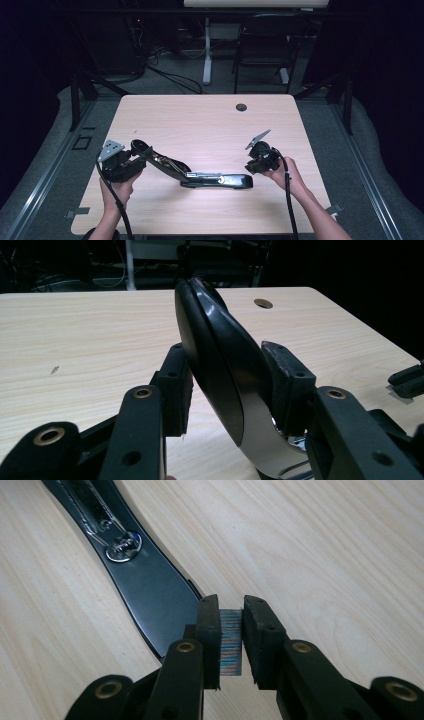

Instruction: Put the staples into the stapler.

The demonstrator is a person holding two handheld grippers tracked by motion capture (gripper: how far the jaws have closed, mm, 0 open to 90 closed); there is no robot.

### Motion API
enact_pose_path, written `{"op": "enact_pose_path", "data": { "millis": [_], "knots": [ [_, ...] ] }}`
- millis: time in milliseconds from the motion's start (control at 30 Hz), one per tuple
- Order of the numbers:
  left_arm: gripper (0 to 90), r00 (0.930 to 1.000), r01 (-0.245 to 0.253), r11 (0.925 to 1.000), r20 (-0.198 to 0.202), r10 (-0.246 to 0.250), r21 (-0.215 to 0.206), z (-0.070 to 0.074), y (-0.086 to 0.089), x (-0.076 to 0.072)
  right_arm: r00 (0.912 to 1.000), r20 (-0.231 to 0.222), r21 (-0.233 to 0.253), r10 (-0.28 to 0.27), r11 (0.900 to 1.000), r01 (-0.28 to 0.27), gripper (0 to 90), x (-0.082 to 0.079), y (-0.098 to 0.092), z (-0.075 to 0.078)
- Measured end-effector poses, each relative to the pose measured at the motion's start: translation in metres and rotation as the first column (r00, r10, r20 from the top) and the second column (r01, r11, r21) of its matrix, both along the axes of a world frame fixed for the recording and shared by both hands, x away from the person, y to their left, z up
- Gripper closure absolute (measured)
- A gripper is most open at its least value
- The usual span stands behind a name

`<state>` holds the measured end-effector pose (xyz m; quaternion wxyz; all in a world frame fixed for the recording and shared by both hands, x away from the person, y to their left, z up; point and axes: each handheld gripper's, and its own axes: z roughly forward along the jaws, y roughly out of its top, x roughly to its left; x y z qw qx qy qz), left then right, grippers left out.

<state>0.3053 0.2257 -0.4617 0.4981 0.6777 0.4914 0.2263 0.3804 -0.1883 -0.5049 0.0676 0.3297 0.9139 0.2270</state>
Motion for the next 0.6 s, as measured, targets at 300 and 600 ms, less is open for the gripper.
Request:
{"op": "enact_pose_path", "data": {
  "millis": [300,600],
  "knots": [
    [57.6,1.0000,-0.004,1.0000,0.006,0.004,-0.001,0.000,-0.001,0.000,0.9983,0.013,0.032,0.056,0.998,-0.056,78.2,0.003,0.010,0.002],
    [57.7,1.0000,0.000,1.0000,0.000,0.000,0.000,-0.001,0.001,0.000,0.9934,0.034,0.067,0.109,0.992,-0.112,78.2,0.008,0.026,0.005]
  ]
}}
